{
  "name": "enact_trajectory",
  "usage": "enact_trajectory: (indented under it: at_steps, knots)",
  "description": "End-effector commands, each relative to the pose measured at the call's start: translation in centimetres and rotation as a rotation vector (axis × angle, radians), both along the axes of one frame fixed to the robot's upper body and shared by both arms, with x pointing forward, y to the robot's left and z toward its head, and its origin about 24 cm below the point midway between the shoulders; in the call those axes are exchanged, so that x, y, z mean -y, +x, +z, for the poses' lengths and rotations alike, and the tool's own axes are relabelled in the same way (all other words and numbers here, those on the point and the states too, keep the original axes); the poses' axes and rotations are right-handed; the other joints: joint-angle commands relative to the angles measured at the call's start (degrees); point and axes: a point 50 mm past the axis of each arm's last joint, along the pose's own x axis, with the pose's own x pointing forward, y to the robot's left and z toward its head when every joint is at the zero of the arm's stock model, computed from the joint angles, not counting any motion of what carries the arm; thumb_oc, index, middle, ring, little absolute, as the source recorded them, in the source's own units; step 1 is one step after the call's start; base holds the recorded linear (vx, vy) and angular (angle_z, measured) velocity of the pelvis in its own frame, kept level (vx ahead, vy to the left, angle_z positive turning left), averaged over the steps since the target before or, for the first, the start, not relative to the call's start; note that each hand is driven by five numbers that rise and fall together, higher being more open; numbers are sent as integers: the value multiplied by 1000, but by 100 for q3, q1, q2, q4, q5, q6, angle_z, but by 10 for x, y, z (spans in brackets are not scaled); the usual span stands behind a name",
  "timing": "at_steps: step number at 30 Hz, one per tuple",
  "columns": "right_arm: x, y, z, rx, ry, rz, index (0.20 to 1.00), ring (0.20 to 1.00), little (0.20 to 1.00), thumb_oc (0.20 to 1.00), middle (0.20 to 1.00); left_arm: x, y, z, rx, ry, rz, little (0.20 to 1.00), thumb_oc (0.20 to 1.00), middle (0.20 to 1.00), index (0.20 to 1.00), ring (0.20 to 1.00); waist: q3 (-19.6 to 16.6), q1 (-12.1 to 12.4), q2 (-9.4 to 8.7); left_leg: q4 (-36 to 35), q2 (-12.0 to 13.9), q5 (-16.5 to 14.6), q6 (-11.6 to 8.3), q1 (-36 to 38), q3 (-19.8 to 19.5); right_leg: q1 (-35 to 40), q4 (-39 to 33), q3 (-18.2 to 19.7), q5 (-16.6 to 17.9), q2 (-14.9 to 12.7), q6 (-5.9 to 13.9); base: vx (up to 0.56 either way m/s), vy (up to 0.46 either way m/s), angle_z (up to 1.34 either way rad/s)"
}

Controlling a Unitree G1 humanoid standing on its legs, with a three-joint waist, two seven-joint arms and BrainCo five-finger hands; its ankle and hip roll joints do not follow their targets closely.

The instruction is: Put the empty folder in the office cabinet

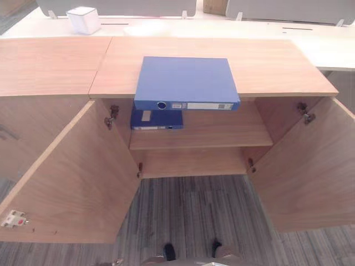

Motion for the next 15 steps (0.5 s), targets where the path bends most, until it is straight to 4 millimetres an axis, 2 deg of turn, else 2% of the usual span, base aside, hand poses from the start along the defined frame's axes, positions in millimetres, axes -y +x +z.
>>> enact_trajectory:
  at_steps: [1,10,15]
  knots:
    - [18,-5,3,-4,-53,4,1000,1000,1000,1000,1000,10,1,-2,-4,-20,2,1000,1000,1000,1000,1000,-200,-92,60,-63,30,-502,-273,-80,-146,-3,-490,216,324,277,-181,-11,-86,-3]
    - [20,-16,3,-16,-64,-39,1000,1000,1000,1000,1000,14,8,-2,32,-28,19,1000,1000,1000,1000,1000,-261,-166,-29,-63,206,-492,-425,46,-180,203,-707,110,332,421,-263,10,-96,-8]
    - [23,-32,3,-57,-77,-50,1000,1000,1000,1000,1000,8,20,1,95,-1,75,1000,1000,1000,1000,1000,-326,-169,-43,-63,278,-486,-502,135,-214,355,-802,23,316,464,-288,34,-45,7]
